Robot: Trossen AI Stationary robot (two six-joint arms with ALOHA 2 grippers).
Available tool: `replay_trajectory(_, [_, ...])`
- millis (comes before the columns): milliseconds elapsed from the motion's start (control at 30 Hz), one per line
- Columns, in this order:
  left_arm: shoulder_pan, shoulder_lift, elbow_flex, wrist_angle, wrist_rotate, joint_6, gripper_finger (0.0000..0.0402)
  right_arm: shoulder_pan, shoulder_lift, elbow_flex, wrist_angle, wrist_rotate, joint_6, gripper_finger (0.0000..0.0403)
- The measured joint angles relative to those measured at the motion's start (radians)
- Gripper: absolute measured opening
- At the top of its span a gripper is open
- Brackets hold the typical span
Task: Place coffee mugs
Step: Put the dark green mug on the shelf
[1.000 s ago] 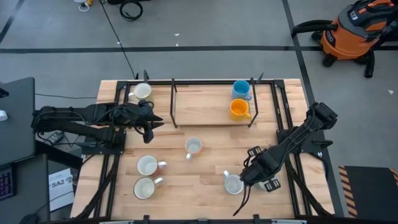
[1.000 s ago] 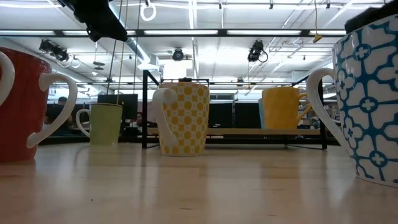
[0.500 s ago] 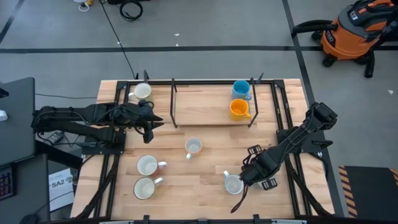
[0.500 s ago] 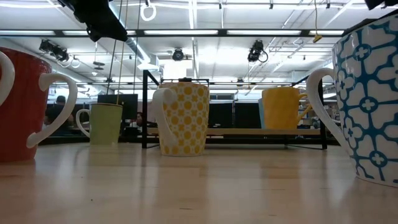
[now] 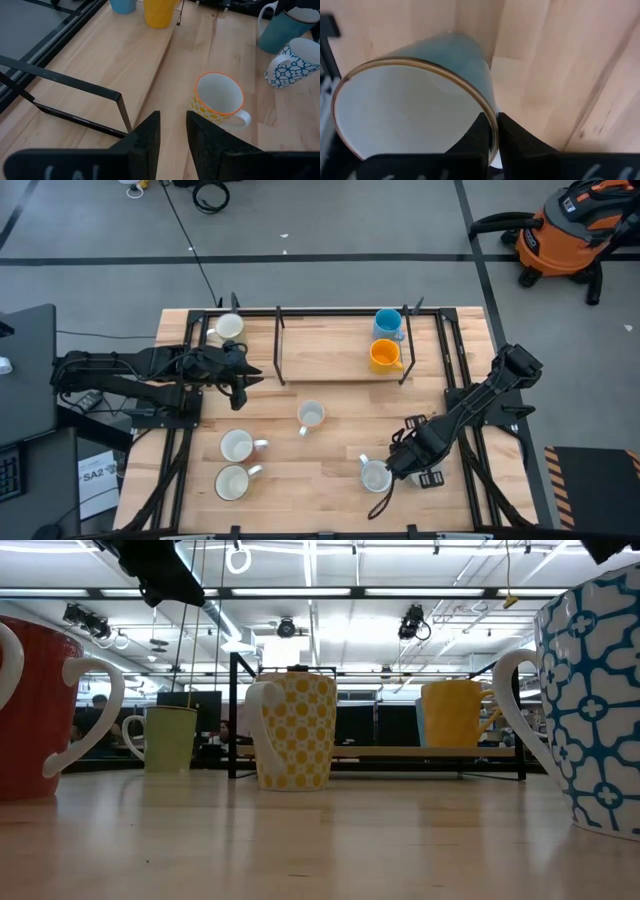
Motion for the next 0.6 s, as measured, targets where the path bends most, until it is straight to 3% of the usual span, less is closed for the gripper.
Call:
replay_trajectory(200, [0.0, 0.0, 0.0, 0.0, 0.0, 0.0, 0.01, -0.016, 0.0, 0.0, -0.061, -0.008, 0.2, 0.004])
replay_trajectory(600, [0.0, 0.0, 0.0, 0.0, 0.0, 0.002, 0.01, -0.089, -0.064, 0.0, -0.059, -0.019, 0.255, 0.0025])
